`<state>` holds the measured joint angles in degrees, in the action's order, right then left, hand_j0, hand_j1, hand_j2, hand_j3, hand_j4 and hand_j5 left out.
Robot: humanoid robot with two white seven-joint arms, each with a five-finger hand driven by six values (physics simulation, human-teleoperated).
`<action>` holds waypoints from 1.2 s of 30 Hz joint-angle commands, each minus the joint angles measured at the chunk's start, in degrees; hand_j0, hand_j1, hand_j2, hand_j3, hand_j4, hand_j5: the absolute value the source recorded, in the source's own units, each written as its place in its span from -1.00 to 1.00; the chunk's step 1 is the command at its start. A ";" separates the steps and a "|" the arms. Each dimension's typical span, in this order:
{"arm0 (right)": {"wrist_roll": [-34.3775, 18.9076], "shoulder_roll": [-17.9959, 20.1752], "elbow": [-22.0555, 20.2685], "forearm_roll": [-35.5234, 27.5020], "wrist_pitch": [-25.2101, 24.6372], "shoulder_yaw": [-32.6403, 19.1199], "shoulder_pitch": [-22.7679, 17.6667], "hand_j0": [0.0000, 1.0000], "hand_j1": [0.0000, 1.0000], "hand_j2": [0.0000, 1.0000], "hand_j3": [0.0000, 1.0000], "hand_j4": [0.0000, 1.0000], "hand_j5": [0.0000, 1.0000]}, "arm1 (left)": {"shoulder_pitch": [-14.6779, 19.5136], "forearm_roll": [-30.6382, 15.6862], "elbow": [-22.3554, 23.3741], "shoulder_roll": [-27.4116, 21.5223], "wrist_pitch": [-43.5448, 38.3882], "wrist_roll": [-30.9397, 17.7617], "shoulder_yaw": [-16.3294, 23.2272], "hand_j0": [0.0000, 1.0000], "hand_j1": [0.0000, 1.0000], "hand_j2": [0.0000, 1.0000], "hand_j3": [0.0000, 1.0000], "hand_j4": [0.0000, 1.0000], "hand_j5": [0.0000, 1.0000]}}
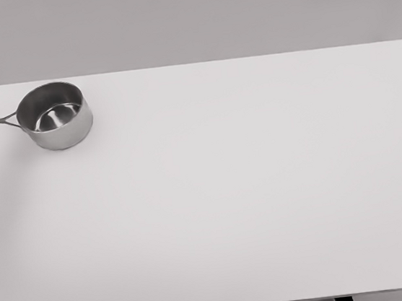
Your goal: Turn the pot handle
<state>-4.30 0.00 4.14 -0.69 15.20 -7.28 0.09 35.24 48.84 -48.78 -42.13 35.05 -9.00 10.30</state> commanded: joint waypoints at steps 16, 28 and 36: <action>-0.01 0.00 -0.01 -0.02 0.00 -0.01 0.00 1.00 1.00 1.00 1.00 1.00 1.00 | 2.90 3.63 2.37 1.53 -0.05 0.12 -0.02 1.00 1.00 1.00 1.00 1.00 1.00; -0.01 0.00 -0.01 -0.02 0.00 -0.01 0.00 1.00 1.00 1.00 1.00 1.00 1.00 | 4.39 3.72 3.17 1.53 -0.05 0.12 -0.02 1.00 1.00 1.00 1.00 1.00 1.00; -0.01 0.00 -0.01 -0.02 0.00 -0.01 -0.18 1.00 1.00 1.00 1.00 1.00 1.00 | 5.80 4.43 5.45 1.62 -0.05 0.12 -0.02 1.00 1.00 1.00 1.00 1.00 1.00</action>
<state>-4.30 0.00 4.14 -0.68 15.20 -7.28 -0.09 41.04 53.49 -43.78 -40.50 35.06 -8.91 10.38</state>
